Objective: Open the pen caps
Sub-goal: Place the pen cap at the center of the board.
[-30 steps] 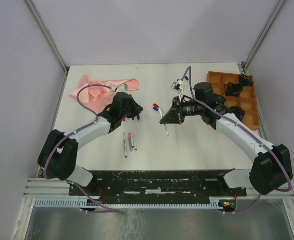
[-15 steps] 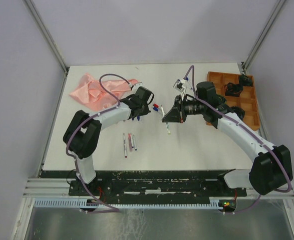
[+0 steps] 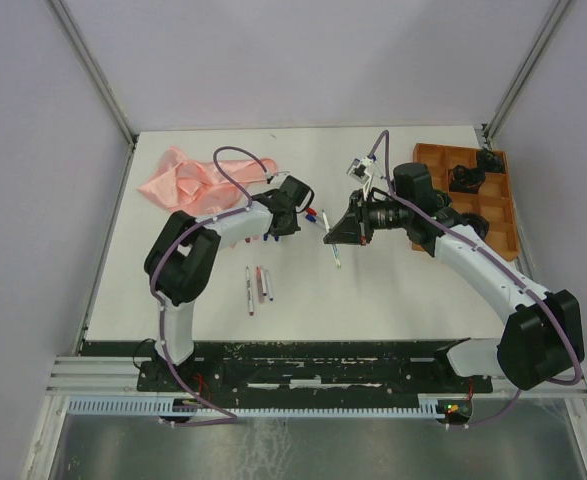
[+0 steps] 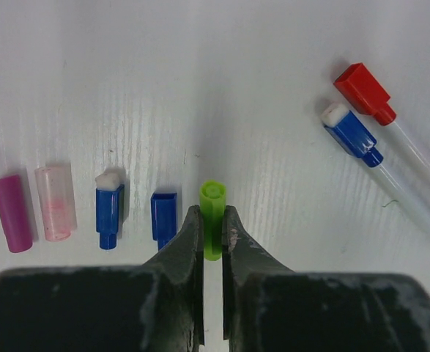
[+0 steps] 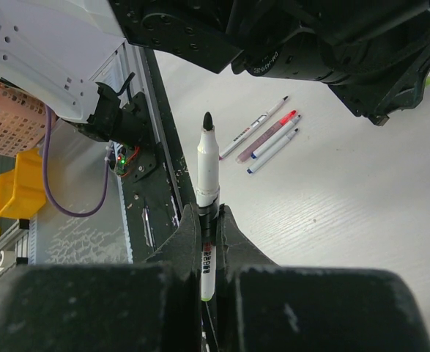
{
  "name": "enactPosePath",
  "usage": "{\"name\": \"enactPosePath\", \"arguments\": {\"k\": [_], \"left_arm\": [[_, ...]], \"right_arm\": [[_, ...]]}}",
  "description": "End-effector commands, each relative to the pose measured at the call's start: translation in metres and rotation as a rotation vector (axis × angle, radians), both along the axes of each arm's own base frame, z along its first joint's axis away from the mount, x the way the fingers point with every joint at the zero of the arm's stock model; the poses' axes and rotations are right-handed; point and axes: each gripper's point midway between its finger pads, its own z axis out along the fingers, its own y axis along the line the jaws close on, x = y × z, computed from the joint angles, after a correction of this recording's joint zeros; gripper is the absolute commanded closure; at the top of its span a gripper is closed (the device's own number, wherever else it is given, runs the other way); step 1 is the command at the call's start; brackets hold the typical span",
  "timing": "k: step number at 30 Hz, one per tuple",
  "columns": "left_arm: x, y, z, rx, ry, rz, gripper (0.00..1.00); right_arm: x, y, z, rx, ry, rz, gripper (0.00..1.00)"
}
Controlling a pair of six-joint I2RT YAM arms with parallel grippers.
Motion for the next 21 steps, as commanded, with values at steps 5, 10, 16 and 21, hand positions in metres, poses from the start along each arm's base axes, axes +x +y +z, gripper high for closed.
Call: {"name": "enactPosePath", "arguments": {"k": [5,10,16,21], "left_arm": [[0.0074,0.0009,-0.0014,0.044,-0.010,-0.009,0.85],[0.0062,0.0021,-0.0032,0.047,-0.002,-0.006,0.77],[0.0068,0.0021,-0.0008,0.046,-0.003,-0.002,0.65],[0.0078,0.0017,0.0066,0.041,-0.016,-0.002,0.64]], "right_arm": [[0.0069,0.0005,0.0240,0.029,-0.077,-0.001,0.96],[0.0070,0.0005,0.0245,0.031,-0.077,-0.001,0.96],[0.0062,0.0004,0.0263,0.036,-0.078,0.003,0.96],[0.0060,0.0004,0.0269,0.038,-0.078,0.004,0.96]]}}
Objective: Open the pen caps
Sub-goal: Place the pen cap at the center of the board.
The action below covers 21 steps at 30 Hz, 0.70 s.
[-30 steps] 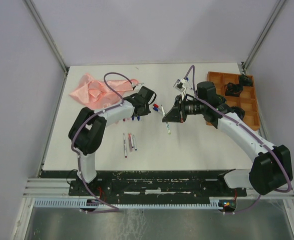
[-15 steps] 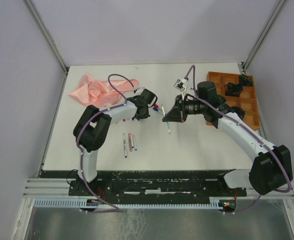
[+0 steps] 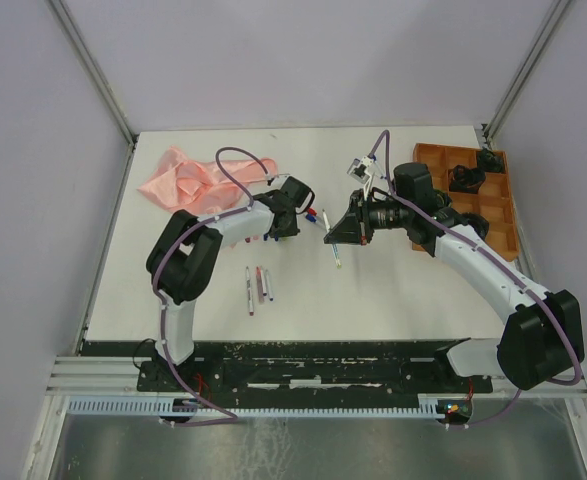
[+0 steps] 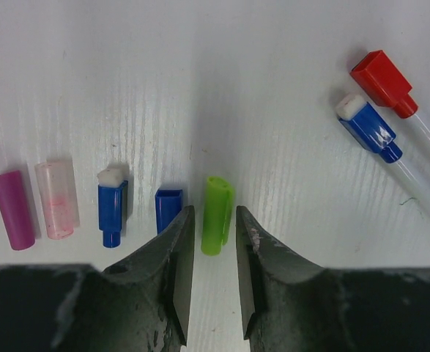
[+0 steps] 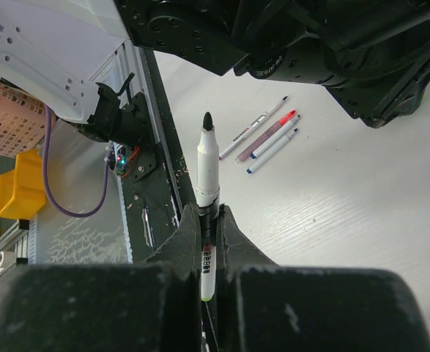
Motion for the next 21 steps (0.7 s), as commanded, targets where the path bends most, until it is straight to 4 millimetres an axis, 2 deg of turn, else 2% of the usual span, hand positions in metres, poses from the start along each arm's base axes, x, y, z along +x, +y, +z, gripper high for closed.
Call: {"name": "enactPosePath", "arguments": {"k": [1,5,13,16,17,21], "left_arm": [[0.012,-0.002,0.019,0.010,-0.051,-0.004,0.65],[0.011,-0.007,0.040,-0.035,-0.076,-0.016,0.64],[0.001,-0.007,0.105,-0.160,-0.219,-0.035,0.64],[-0.010,-0.001,0.121,-0.214,-0.284,-0.059,0.64],[-0.016,-0.001,0.132,-0.250,-0.316,-0.080,0.64],[-0.043,0.007,0.144,-0.339,-0.393,-0.133,0.64]], "right_arm": [[0.005,0.001,0.027,0.038,-0.078,0.006,0.96],[0.004,0.001,0.028,0.043,-0.079,0.012,0.96],[-0.002,0.003,0.033,0.084,-0.084,0.036,0.96],[-0.003,0.005,0.032,0.102,-0.073,0.040,0.96],[-0.003,0.005,0.032,0.105,-0.071,0.039,0.96],[-0.003,0.008,0.027,0.111,-0.054,0.040,0.96]]}}
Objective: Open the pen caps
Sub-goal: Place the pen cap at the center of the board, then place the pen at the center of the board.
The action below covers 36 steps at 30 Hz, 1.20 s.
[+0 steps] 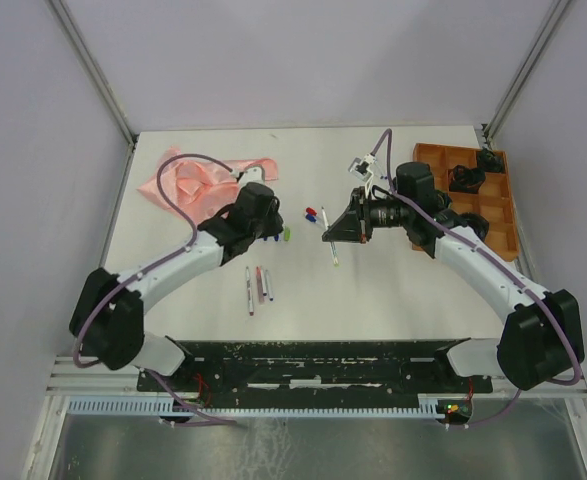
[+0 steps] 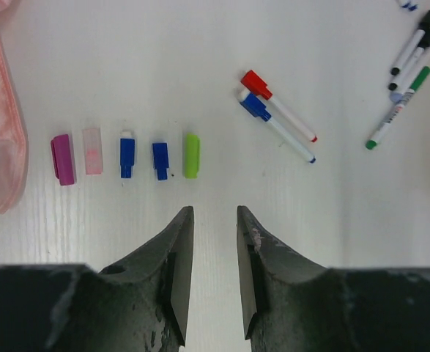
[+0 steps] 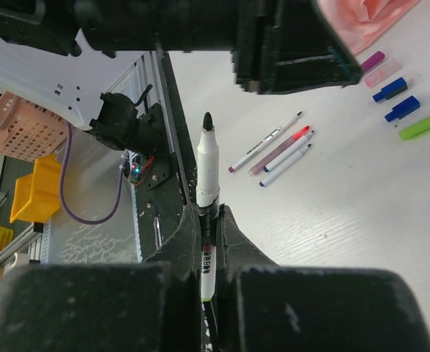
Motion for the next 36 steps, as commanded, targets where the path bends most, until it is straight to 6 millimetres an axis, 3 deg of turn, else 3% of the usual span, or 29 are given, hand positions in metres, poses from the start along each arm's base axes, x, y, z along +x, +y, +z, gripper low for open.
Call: {"name": "enactPosePath", "arguments": {"k": [1,4,9,15,17,29,33,36], "left_arm": [[-0.020,-0.001,0.032,-0.111,-0.165,-0.098,0.64],[-0.041,0.015,0.035,-0.142,-0.245,-0.115,0.62],[-0.067,0.047,0.046,-0.189,-0.377,-0.072,0.37],[-0.092,0.069,0.029,-0.237,-0.435,-0.043,0.22],[-0.099,0.081,0.018,-0.245,-0.439,-0.004,0.14],[-0.117,0.095,-0.011,-0.273,-0.429,0.026,0.11],[-0.121,0.100,-0.015,-0.264,-0.424,0.032,0.11],[-0.124,0.102,-0.013,-0.278,-0.435,0.034,0.11]], "right_arm": [[-0.002,0.005,0.015,0.053,-0.050,0.021,0.96],[-0.003,0.008,0.009,0.049,-0.039,0.024,0.95],[0.000,0.014,-0.008,0.021,-0.008,0.022,0.95],[0.003,0.026,-0.038,-0.044,0.029,0.014,0.94],[0.004,0.034,-0.058,-0.096,0.057,0.007,0.94],[0.028,0.060,-0.141,-0.320,0.239,-0.114,0.94],[0.030,0.060,-0.168,-0.397,0.313,-0.154,0.95],[0.044,0.058,-0.178,-0.452,0.327,-0.210,0.95]]}}
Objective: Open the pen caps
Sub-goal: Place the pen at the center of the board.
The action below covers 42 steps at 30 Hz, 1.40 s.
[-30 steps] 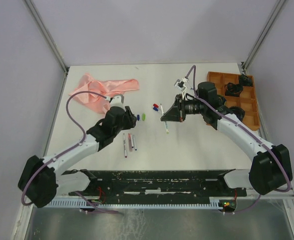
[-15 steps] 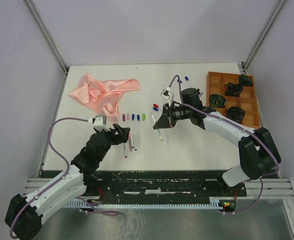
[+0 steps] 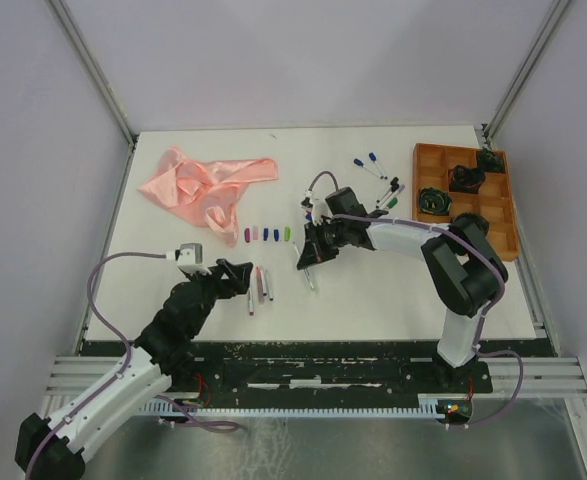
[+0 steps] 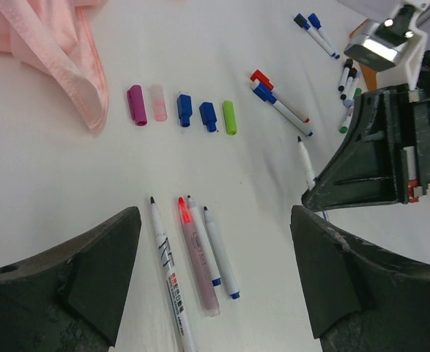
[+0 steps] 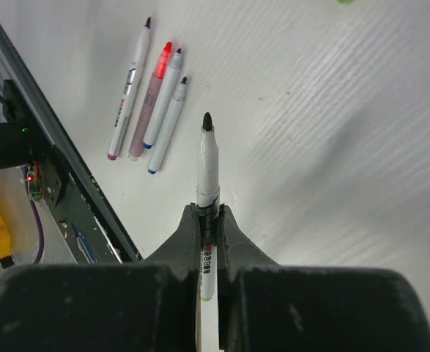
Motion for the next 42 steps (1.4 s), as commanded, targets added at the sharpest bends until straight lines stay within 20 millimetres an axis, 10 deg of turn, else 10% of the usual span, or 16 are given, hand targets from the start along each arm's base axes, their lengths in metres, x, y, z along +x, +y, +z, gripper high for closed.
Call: {"name": "enactPosePath", "arguments": {"k": [1,17,42], "left_arm": [[-0.002,0.004,0.005,-0.054,-0.016,0.026,0.11],[-0.008,0.009,0.009,-0.092,-0.035,0.039,0.12],[-0.010,0.010,0.014,-0.114,-0.032,0.043,0.12]], "right_arm": [[0.027,0.003,-0.003,-0.083,-0.010,-0.100,0.95],[0.047,0.019,-0.023,-0.168,0.083,-0.264,0.93],[0.003,0.051,-0.050,-0.262,0.148,-0.292,0.72]]}}
